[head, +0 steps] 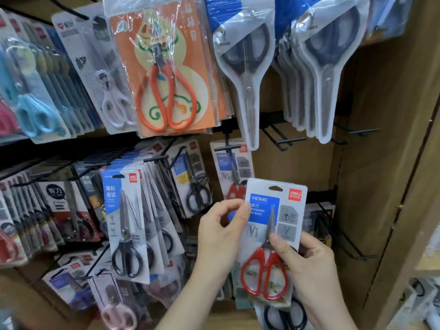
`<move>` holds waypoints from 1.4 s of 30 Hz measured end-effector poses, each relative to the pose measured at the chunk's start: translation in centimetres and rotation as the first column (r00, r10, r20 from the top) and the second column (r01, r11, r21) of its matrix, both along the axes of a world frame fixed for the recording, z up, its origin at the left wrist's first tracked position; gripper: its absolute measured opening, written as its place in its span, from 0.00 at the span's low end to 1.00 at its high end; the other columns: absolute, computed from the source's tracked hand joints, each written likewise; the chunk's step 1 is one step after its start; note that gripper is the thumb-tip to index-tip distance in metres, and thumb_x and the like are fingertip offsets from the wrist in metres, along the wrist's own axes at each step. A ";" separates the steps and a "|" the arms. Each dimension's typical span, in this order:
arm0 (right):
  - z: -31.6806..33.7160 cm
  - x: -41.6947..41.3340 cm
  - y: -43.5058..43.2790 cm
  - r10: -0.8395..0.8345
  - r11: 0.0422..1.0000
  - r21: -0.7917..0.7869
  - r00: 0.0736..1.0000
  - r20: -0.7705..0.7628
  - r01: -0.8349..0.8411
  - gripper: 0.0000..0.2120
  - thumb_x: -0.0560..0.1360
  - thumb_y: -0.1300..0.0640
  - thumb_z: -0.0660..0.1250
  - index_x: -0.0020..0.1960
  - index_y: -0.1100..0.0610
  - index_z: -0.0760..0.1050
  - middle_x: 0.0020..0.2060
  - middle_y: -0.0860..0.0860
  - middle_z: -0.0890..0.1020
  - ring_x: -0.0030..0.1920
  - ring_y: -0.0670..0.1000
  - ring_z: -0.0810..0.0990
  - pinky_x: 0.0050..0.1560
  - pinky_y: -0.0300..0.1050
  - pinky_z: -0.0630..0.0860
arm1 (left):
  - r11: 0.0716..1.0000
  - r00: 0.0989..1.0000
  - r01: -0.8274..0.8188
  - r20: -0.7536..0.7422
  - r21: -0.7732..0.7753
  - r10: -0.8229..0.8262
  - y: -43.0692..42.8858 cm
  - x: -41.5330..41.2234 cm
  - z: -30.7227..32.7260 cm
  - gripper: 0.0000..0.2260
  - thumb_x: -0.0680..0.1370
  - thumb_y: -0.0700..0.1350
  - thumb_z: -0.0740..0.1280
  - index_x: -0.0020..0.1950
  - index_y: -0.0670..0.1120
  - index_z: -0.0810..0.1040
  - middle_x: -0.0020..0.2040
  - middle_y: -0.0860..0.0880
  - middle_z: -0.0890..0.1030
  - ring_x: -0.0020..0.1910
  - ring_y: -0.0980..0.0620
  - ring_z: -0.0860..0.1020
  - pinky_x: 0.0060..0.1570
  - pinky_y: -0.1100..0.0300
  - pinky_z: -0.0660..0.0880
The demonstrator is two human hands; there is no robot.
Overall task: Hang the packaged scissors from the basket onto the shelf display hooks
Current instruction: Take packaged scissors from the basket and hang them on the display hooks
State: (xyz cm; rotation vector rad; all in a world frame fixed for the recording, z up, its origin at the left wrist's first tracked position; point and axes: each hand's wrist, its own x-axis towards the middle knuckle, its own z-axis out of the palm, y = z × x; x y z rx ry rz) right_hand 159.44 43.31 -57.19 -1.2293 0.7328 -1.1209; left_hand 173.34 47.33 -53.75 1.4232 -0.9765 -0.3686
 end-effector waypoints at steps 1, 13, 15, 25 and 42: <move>0.0 0.2 0.1 0.001 1.000 -0.008 1.000 0.002 -0.001 0.08 0.66 0.54 0.73 0.45 0.48 0.84 0.41 0.48 0.88 0.43 0.49 0.87 0.40 0.44 0.84 | 1.000 0.998 0.013 -0.060 0.017 -0.012 0.1 0.0 -0.2 0.13 0.71 0.58 0.75 0.48 0.51 0.84 0.49 0.49 0.86 0.50 0.49 0.84 0.53 0.45 0.81; -0.2 0.8 0.4 0.028 0.996 -0.087 0.998 -0.062 -0.033 0.08 0.67 0.50 0.71 0.43 0.51 0.85 0.41 0.50 0.87 0.46 0.50 0.86 0.51 0.55 0.83 | 0.997 0.947 0.009 -0.319 -0.076 -0.032 1.4 0.5 1.5 0.09 0.75 0.47 0.69 0.53 0.45 0.83 0.51 0.45 0.86 0.53 0.43 0.84 0.57 0.39 0.78; 0.1 1.2 0.4 0.017 0.997 -0.079 0.999 -0.035 -0.020 0.10 0.67 0.50 0.71 0.44 0.53 0.85 0.40 0.50 0.87 0.45 0.50 0.86 0.46 0.48 0.84 | 0.997 0.936 -0.011 -0.351 -0.081 -0.018 1.7 0.5 1.3 0.08 0.78 0.44 0.68 0.54 0.43 0.83 0.50 0.44 0.86 0.52 0.42 0.84 0.56 0.38 0.78; 0.6 0.6 -0.1 -0.193 0.975 0.112 0.981 0.005 0.191 0.14 0.78 0.52 0.66 0.40 0.55 0.85 0.36 0.50 0.87 0.39 0.51 0.86 0.40 0.47 0.80 | 0.986 0.938 -0.122 -0.338 -0.112 0.078 0.2 1.7 3.8 0.06 0.79 0.41 0.68 0.54 0.44 0.83 0.49 0.46 0.87 0.51 0.45 0.85 0.57 0.40 0.79; 0.4 -0.8 0.1 -0.286 0.940 0.217 0.956 0.073 0.264 0.11 0.80 0.57 0.65 0.42 0.57 0.83 0.40 0.51 0.87 0.42 0.51 0.87 0.36 0.47 0.82 | 0.967 0.953 -0.256 -0.171 -0.013 0.250 -2.8 3.5 2.9 0.05 0.80 0.47 0.68 0.47 0.47 0.80 0.39 0.52 0.84 0.40 0.55 0.82 0.43 0.60 0.78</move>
